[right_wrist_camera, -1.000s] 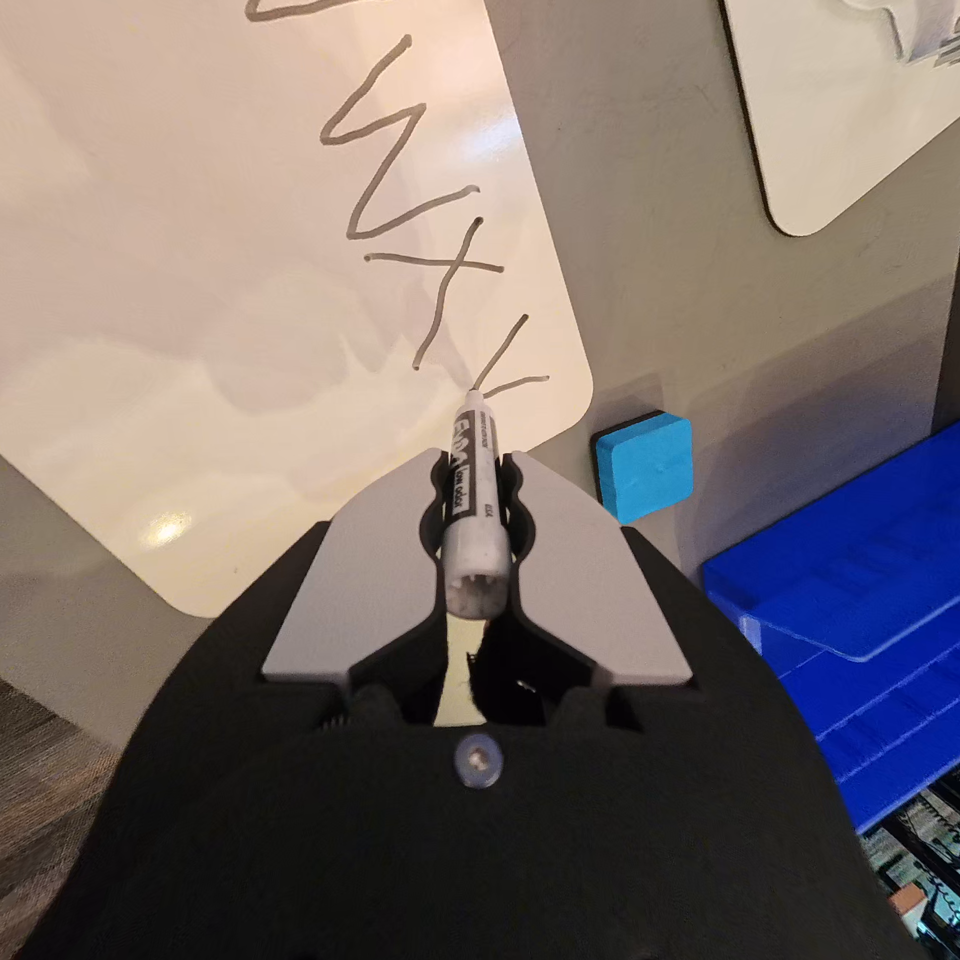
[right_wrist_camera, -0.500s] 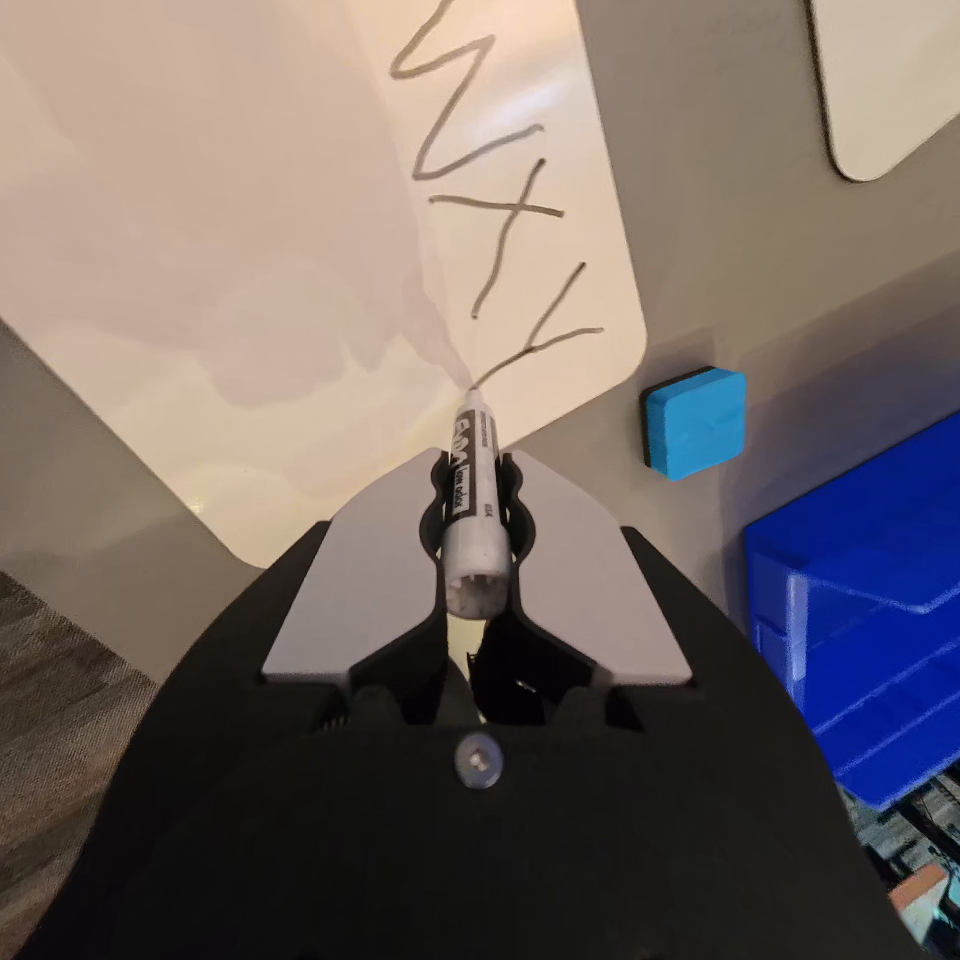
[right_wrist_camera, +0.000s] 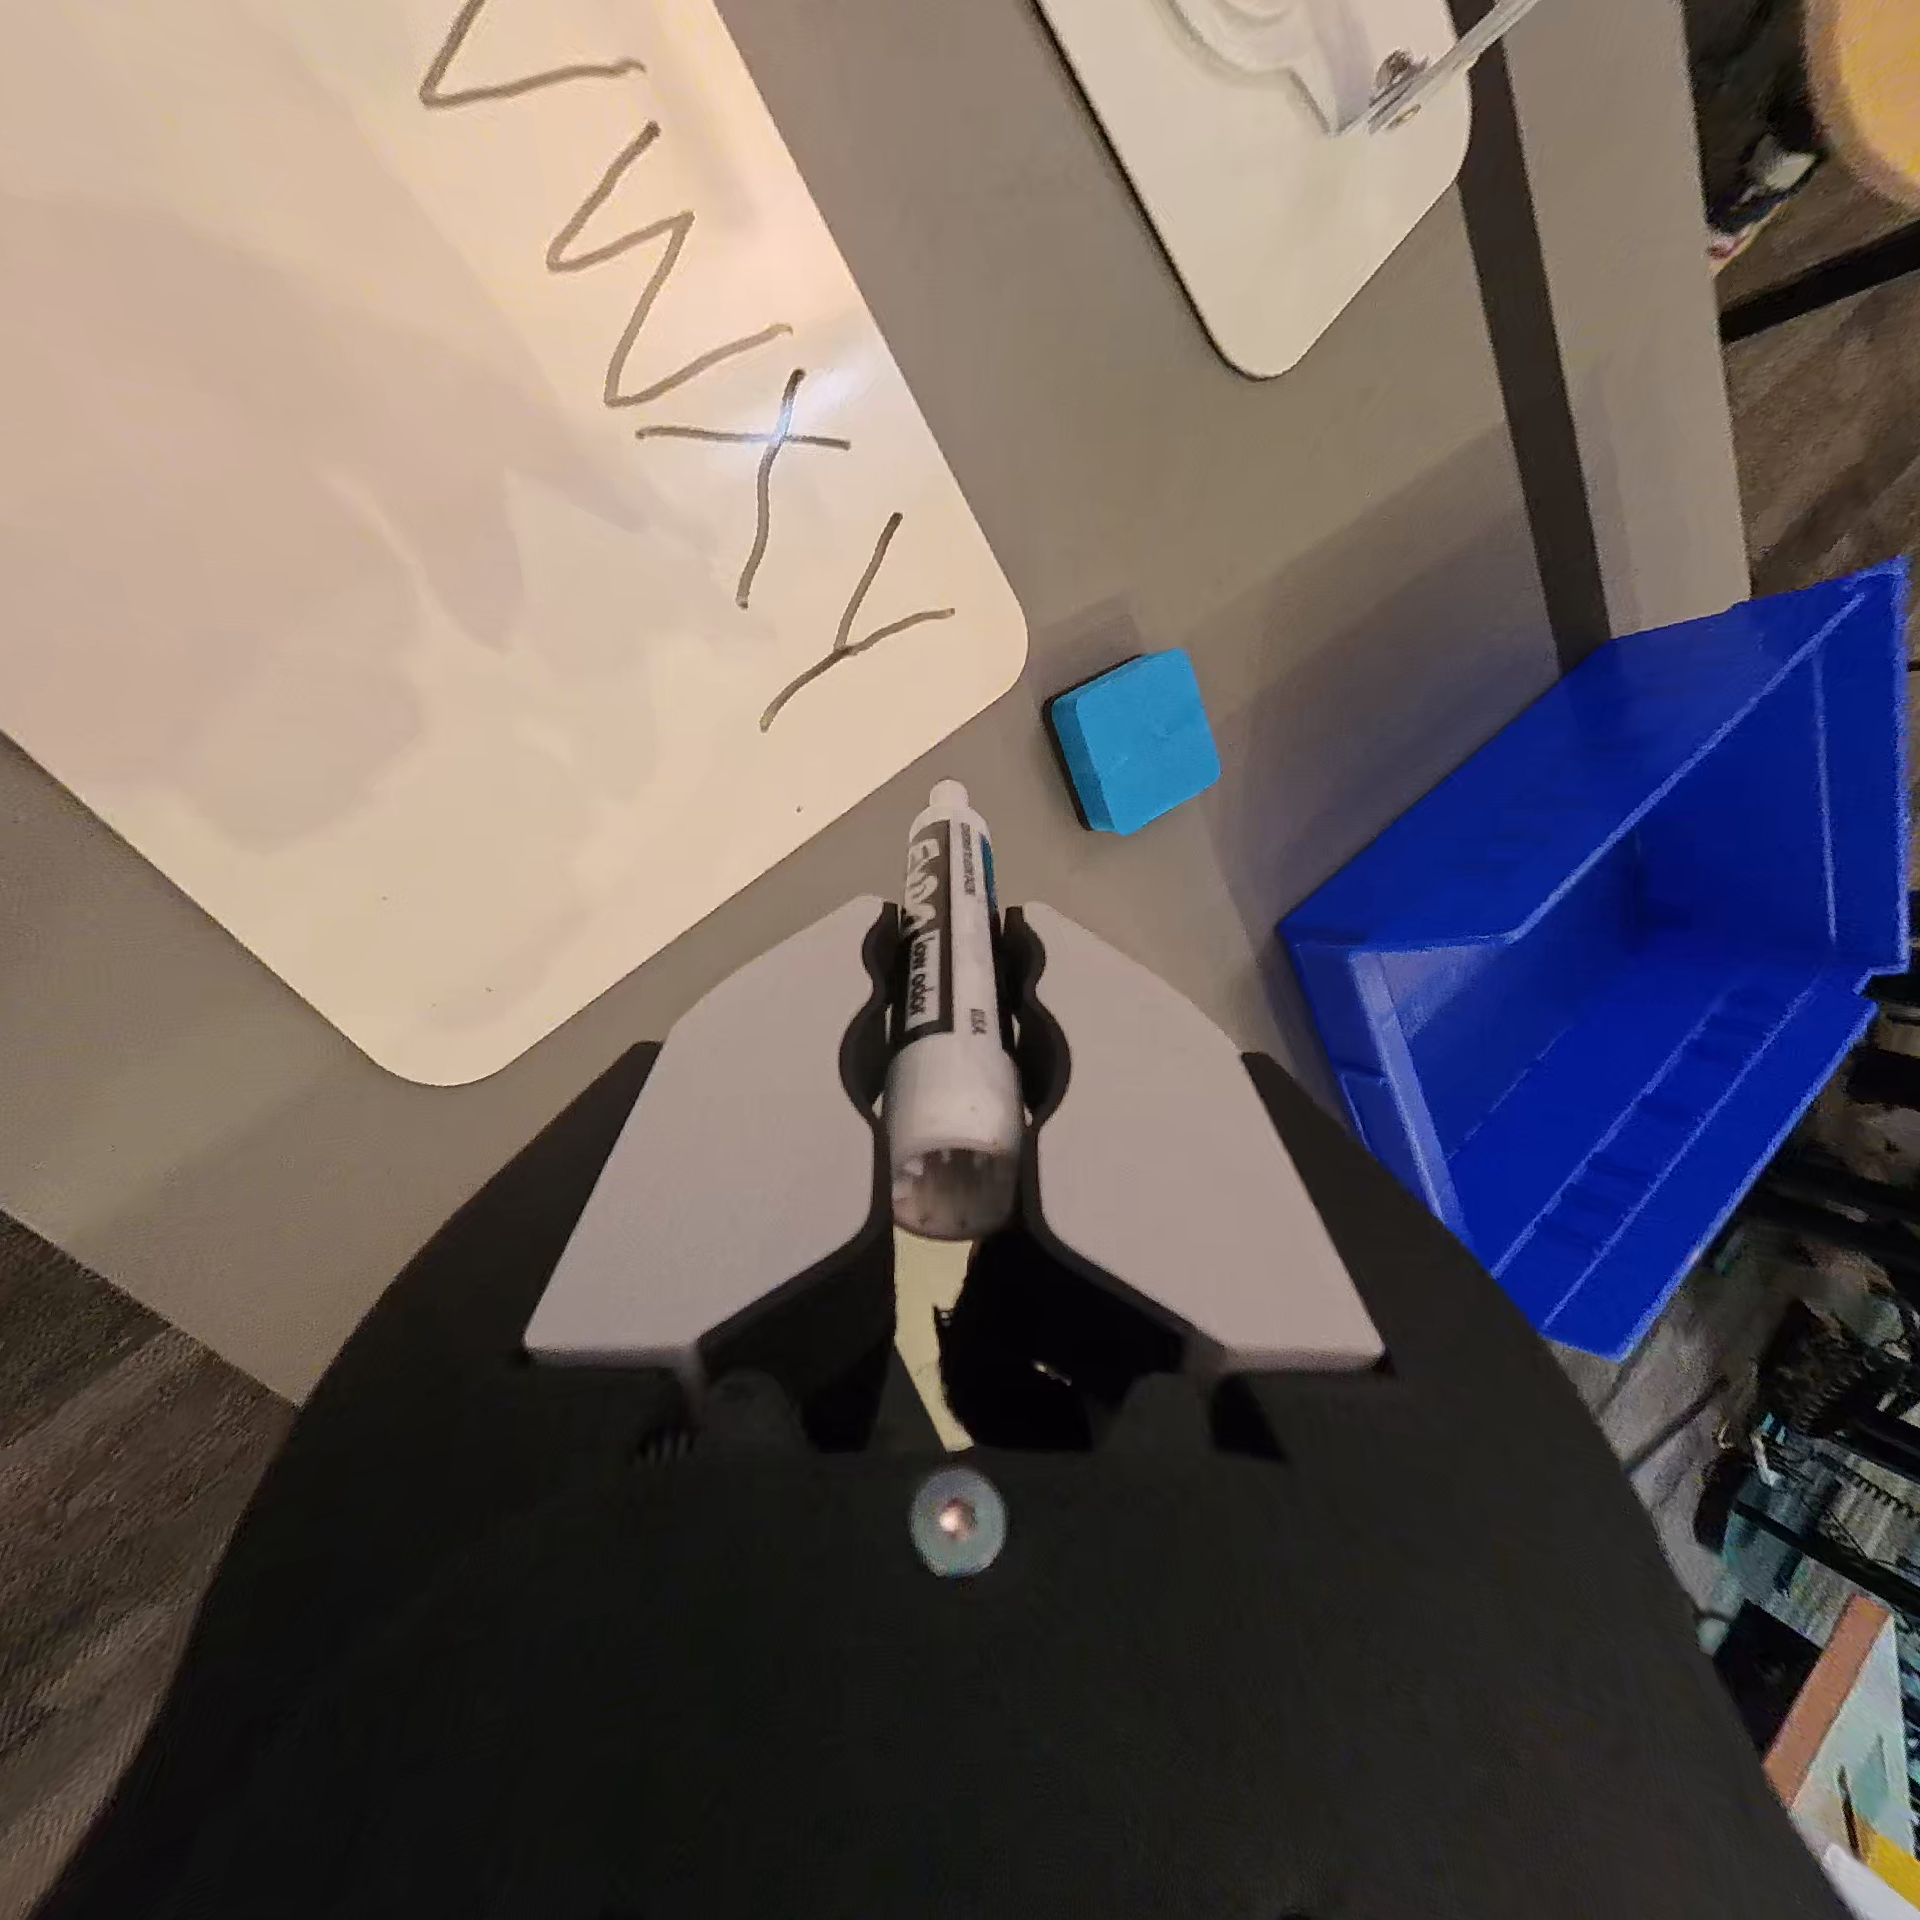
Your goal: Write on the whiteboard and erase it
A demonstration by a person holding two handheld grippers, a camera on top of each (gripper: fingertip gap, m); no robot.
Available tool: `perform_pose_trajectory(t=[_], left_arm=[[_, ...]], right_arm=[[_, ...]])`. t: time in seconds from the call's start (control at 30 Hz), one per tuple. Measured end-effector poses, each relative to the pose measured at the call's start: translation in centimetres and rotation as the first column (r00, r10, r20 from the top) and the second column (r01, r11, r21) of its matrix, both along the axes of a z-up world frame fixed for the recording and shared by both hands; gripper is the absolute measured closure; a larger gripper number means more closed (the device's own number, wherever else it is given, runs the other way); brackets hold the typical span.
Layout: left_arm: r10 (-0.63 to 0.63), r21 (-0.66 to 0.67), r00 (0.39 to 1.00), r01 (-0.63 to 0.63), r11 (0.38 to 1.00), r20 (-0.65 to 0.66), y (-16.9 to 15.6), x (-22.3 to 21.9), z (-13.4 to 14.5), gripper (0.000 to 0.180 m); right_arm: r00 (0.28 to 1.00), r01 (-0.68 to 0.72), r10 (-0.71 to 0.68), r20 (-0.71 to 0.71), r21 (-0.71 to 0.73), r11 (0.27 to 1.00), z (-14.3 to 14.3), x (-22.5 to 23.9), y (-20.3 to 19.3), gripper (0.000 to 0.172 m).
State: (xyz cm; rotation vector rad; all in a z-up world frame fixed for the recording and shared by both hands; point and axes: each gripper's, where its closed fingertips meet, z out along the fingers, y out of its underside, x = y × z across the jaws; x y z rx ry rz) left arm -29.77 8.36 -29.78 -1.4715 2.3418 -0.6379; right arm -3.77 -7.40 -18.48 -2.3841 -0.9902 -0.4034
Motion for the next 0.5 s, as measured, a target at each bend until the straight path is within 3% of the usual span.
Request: perform_pose_trajectory(t=[0.27,0.5], left_arm=[[0.052,0.023,0.996,-0.050,0.998,-0.068,0.0,0.1,0.0,0.162],[0.156,0.081,0.970,-0.143,0.986,-0.188,0.0,0.2,-0.1,0.162]], right_arm=[[0.977,-0.171,0.185,-0.107,0.126,0.977,1.8,-1.0,4.2,0.151],[0.851,-0.448,0.489,-0.190,0.221,0.866,2.9,-3.4,11.2,0.151]])
